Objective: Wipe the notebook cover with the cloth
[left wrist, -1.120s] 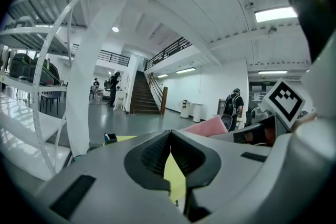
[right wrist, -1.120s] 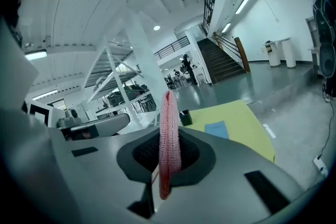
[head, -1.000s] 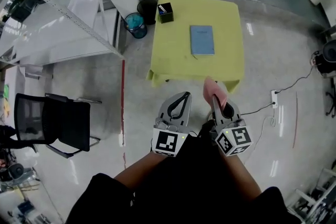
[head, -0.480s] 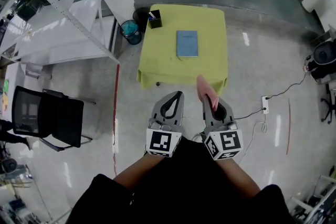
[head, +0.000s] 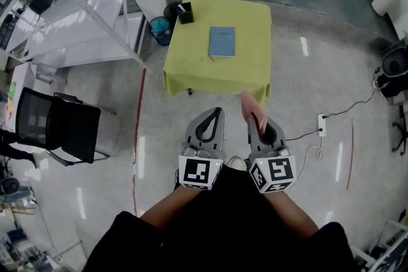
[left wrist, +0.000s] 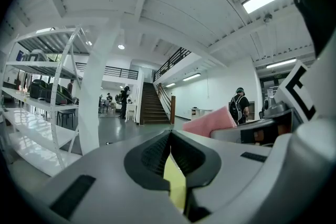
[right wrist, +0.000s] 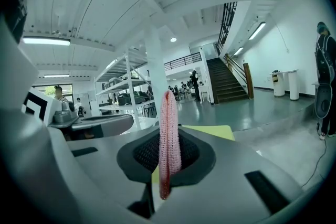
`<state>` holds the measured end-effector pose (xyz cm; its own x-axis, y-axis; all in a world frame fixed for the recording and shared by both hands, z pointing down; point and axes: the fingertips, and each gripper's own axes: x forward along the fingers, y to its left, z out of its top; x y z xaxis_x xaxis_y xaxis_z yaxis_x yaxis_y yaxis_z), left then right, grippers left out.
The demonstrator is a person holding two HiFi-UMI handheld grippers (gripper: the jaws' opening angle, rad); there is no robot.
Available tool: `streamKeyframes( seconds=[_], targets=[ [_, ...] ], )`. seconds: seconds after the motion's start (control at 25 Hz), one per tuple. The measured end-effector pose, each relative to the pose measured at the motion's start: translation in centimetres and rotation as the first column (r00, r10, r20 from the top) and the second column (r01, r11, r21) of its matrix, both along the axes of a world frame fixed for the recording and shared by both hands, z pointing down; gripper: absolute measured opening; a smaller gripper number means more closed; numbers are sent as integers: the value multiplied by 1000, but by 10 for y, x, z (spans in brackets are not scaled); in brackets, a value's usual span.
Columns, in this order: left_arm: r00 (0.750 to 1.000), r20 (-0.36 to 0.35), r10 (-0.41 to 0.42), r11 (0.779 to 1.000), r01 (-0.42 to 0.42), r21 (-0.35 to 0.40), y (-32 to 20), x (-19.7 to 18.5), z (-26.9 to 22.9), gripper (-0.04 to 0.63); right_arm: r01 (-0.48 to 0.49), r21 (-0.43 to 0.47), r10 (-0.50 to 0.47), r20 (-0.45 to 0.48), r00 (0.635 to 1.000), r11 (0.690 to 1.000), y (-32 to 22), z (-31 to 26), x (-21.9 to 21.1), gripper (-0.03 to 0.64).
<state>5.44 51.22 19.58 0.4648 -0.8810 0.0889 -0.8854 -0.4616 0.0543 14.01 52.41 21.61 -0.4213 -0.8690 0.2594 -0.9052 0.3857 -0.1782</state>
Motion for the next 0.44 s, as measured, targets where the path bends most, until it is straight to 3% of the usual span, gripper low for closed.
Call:
streamKeyframes(
  seconds=[0.44],
  targets=[
    [1000, 5, -21, 1000, 21, -12, 25, 24, 1, 14, 32, 7, -32, 2, 999, 999, 26, 0, 17, 37]
  ],
)
